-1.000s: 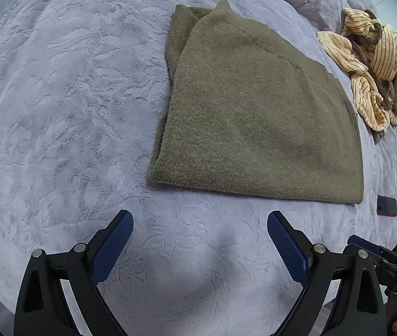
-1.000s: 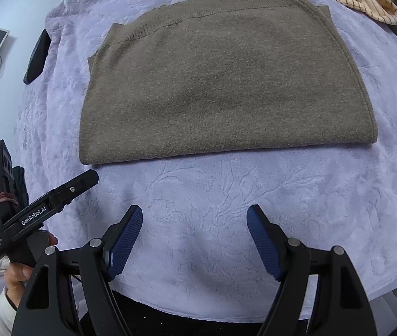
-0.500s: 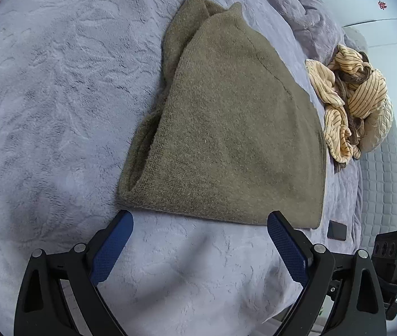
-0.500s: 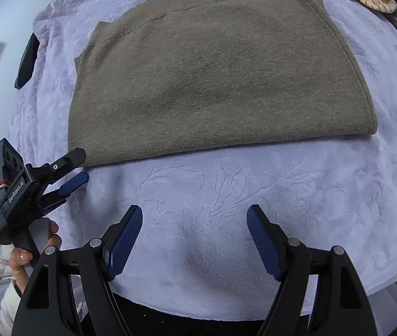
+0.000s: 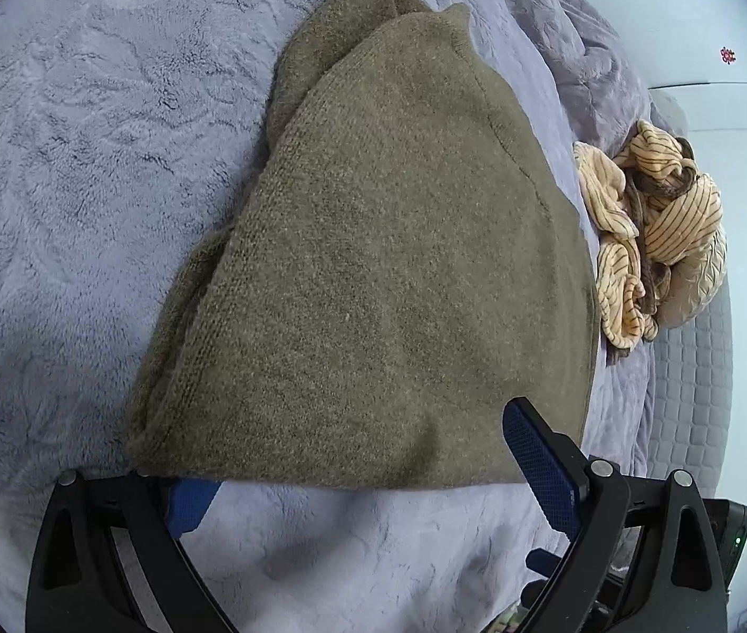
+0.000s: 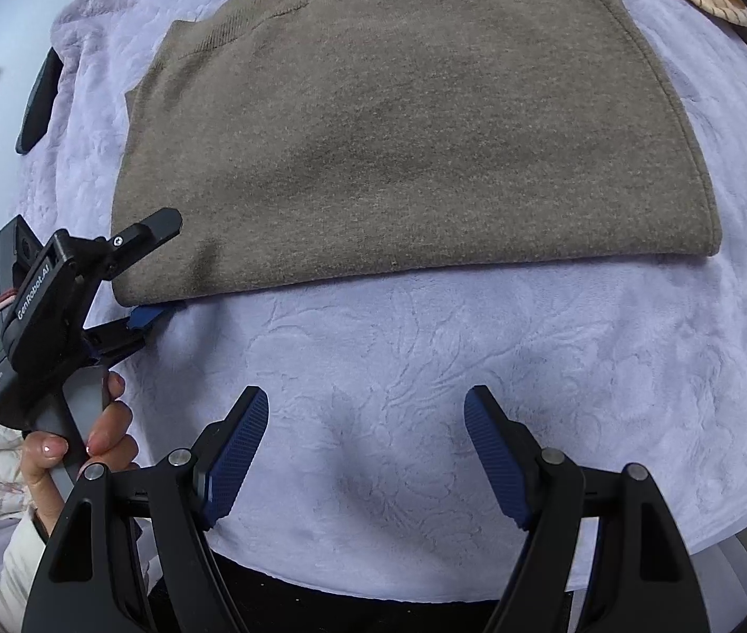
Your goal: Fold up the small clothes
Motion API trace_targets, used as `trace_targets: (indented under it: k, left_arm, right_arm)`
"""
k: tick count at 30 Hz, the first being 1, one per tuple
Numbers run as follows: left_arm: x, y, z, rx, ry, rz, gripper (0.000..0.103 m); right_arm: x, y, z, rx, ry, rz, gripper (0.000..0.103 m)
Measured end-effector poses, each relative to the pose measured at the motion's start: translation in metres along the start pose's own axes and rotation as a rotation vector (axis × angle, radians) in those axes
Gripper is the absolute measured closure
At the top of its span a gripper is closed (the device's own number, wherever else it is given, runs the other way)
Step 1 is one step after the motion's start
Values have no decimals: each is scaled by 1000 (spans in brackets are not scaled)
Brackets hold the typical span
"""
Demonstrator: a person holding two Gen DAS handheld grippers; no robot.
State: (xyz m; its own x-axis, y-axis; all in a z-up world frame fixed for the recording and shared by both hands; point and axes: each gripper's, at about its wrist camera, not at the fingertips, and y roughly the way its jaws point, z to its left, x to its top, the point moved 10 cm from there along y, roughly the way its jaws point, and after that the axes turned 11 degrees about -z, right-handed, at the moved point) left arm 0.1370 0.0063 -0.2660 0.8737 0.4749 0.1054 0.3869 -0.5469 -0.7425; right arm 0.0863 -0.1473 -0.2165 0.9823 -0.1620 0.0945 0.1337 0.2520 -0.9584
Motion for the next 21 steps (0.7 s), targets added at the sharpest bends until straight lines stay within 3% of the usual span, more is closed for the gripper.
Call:
trace_targets:
  k: [5, 12, 17, 21]
  left_arm:
    - [2, -1, -4, 17, 10, -13, 6]
    - [3, -15, -31, 63, 208, -84, 6]
    - [13, -19, -50, 14, 246, -120, 6]
    - [17, -3, -34, 35, 194, -91, 6]
  right_arm:
    - [0, 1, 0, -1, -3, 8, 23]
    - [3, 4, 6, 2, -15, 7, 23]
    - [6, 3, 5, -8, -22, -1, 23]
    - [5, 2, 0, -12, -13, -1, 23]
